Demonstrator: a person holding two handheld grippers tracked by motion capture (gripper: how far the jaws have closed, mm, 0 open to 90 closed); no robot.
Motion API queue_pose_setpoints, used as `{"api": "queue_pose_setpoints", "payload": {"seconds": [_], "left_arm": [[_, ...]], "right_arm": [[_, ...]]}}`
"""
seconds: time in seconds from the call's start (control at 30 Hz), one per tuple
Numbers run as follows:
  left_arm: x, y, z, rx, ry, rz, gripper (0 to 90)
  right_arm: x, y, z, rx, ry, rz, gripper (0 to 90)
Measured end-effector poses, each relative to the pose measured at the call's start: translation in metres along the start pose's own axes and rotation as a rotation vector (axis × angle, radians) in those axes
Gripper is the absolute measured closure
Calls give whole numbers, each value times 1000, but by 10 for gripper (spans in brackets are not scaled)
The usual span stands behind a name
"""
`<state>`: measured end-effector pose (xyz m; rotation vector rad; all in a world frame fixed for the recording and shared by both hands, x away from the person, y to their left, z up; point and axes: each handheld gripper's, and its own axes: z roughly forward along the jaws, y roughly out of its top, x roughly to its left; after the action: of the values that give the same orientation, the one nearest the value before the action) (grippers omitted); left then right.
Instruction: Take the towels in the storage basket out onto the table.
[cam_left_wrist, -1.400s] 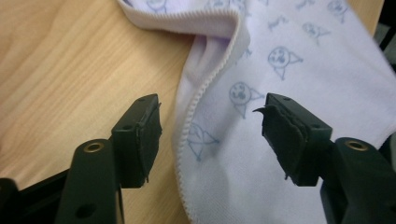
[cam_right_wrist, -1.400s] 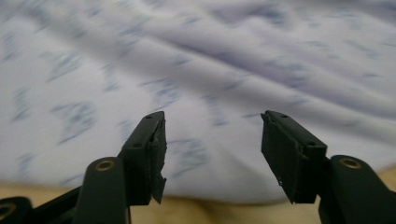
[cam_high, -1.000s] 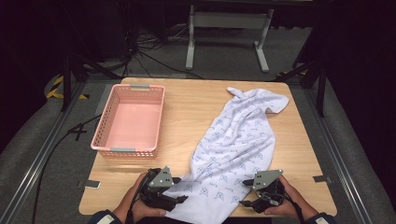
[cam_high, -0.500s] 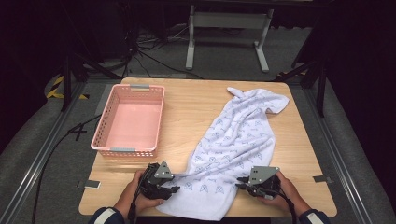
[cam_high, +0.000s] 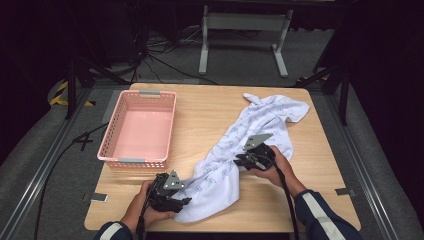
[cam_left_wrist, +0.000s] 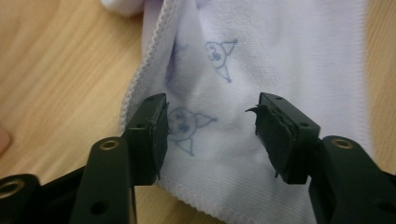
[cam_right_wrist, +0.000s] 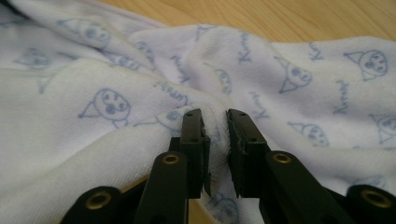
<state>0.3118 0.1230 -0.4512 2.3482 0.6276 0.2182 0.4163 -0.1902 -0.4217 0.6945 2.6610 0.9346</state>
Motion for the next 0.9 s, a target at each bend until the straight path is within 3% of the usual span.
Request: {"api": "queue_pose_setpoints", "payload": {"seconds": [0.1,0.13,0.27,0.3,0.37,0.43,0.47,0.57,0.6,0.7,0.73,0.77,0.8,0.87,0.9], "left_arm": [[-14,12,-4,-71,-70,36,367],[-18,17,-3,-69,-80,56,360],[-39,35,17,-31,-85,115,335],[-39,35,17,-31,-85,115,330],[-43,41,31,16,-63,128,332],[-44,44,42,44,-69,135,339],[-44,44,50,71,-45,134,350],[-39,44,53,56,-51,108,379],[-38,44,52,55,-51,105,395],[-34,43,51,46,-42,100,482],[-34,43,51,46,-42,100,514],[-33,42,50,52,-43,92,514],[-31,43,49,56,-39,96,569],[-27,42,48,52,-42,101,651],[-26,41,47,57,-37,99,681]], "right_arm": [[-13,12,14,34,-24,23,722],[-17,14,16,34,-41,38,713],[-26,19,20,43,-79,77,640],[-26,19,20,43,-79,77,640],[-28,20,23,50,-100,92,546],[-31,17,18,44,-129,118,490],[-33,15,14,38,-146,125,484],[-40,5,-2,-14,-135,150,535],[-41,0,-8,-32,-144,146,591],[-36,-17,-24,-62,-90,96,669],[-36,-17,-24,-62,-90,96,669],[-32,-21,-27,-71,-73,71,680],[-26,-24,-29,-76,-39,49,685],[-19,-24,-27,-57,-42,13,628],[-17,-23,-25,-53,-21,6,616]]}}
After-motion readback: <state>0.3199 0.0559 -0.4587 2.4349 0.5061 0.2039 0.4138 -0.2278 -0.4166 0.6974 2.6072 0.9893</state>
